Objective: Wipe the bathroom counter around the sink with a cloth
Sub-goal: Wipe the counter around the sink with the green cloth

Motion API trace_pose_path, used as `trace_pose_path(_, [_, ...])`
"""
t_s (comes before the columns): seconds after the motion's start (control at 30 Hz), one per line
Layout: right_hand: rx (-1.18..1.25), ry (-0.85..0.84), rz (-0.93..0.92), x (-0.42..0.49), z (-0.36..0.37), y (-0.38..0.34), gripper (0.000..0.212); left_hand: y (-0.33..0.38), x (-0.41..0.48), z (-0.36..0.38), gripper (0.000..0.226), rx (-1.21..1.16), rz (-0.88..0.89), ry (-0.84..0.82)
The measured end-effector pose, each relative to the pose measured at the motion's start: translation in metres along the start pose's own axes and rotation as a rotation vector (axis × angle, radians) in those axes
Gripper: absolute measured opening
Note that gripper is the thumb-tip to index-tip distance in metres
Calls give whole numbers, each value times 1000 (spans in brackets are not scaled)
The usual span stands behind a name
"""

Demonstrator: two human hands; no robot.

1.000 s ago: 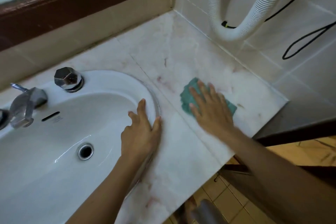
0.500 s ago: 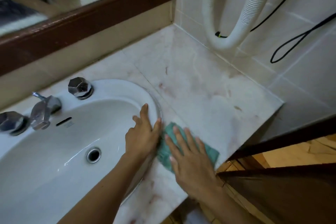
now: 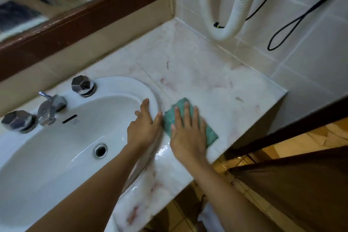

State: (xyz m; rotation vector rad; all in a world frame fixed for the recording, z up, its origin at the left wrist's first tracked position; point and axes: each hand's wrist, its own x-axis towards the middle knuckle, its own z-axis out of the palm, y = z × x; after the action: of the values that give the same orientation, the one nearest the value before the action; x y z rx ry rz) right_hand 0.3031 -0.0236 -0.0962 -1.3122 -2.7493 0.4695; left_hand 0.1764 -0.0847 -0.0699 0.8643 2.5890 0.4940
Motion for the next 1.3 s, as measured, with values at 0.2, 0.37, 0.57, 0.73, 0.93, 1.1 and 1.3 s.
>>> trace_pose_path(0.2, [-62, -95, -326, -57, -20, 65, 60, -2, 2, 1, 68, 19, -9, -4])
trace_pose_path(0.37, [-125, -16, 54, 90, -53, 159, 58, -2, 1, 3, 67, 2, -46, 24])
trace_pose_path(0.57, [-58, -8, 189, 119, -46, 118, 58, -1, 2, 5, 64, -4, -48, 63])
trace_pose_path(0.73, [-21, -93, -269, -34, -15, 44, 59, -1, 1, 5, 64, 12, -25, 61])
trace_pose_path(0.93, [-97, -3, 0, -2, -53, 169, 57, -1, -3, 4, 67, -5, -30, 25])
trace_pose_path(1.1, [-49, -136, 273, 111, -77, 180, 58, -3, 5, 7, 68, 25, -15, 32])
trace_pose_path(1.3, [-64, -76, -11, 52, -24, 67, 58, -6, 7, 7, 67, 33, -4, 4])
